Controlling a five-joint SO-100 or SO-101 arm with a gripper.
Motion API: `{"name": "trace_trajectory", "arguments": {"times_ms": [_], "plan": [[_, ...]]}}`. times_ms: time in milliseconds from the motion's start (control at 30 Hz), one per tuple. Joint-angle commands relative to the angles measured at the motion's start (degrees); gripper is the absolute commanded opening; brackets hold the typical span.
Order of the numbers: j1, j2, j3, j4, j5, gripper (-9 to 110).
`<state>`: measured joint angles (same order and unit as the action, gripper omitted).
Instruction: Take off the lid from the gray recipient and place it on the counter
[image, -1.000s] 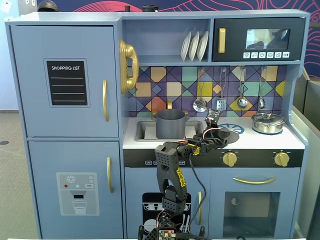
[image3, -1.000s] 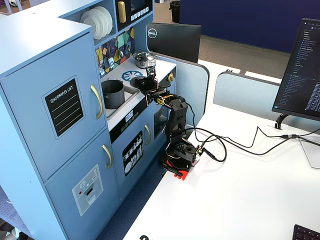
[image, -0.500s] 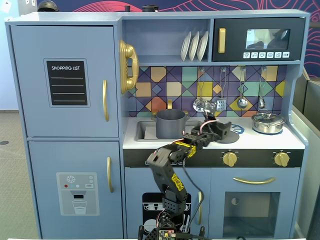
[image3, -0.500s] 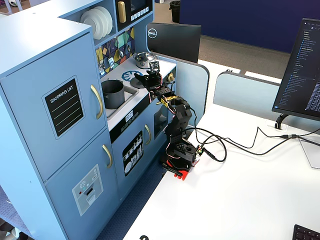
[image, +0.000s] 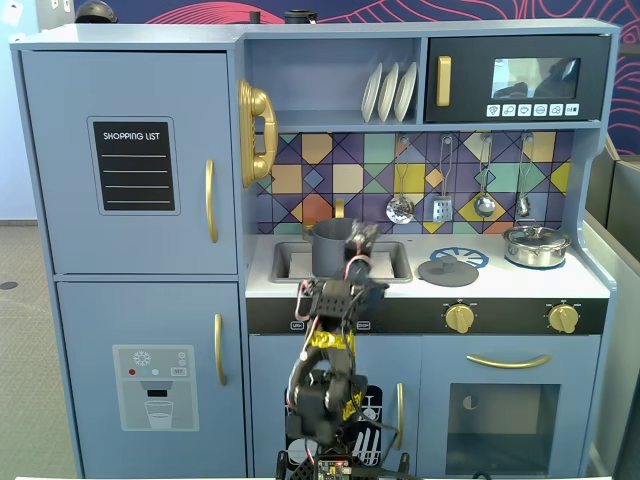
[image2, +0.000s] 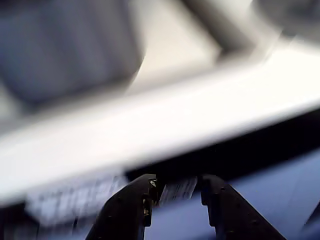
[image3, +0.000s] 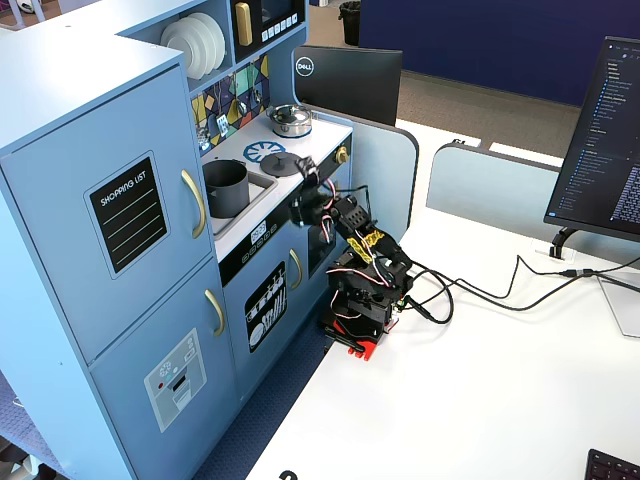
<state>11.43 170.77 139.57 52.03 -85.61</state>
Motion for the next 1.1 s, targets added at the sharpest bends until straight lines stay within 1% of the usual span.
{"name": "trace_trajectory", "arguments": {"times_ms": [0,100,167,400,500,633,767,967,1033,1067], "plan": [[-6.5,4.04,4.13,8.53,1.49,0],[-10.28,4.92,10.81,8.53,1.93,0],[-12.04,6.42,15.91,6.24,2.11,0],[-13.8,7.38,32.34,-8.44,1.41,0],[-15.73,5.27,32.34,-7.21,8.09,0],[-16.52,7.29,32.34,3.08,7.73,0],[-15.82,10.81,32.34,17.23,3.87,0],[-12.22,11.25,32.43,30.32,-3.78,0],[-11.43,11.34,32.43,34.19,-7.73,0],[-11.34,11.34,32.43,34.89,-6.77,0]]}}
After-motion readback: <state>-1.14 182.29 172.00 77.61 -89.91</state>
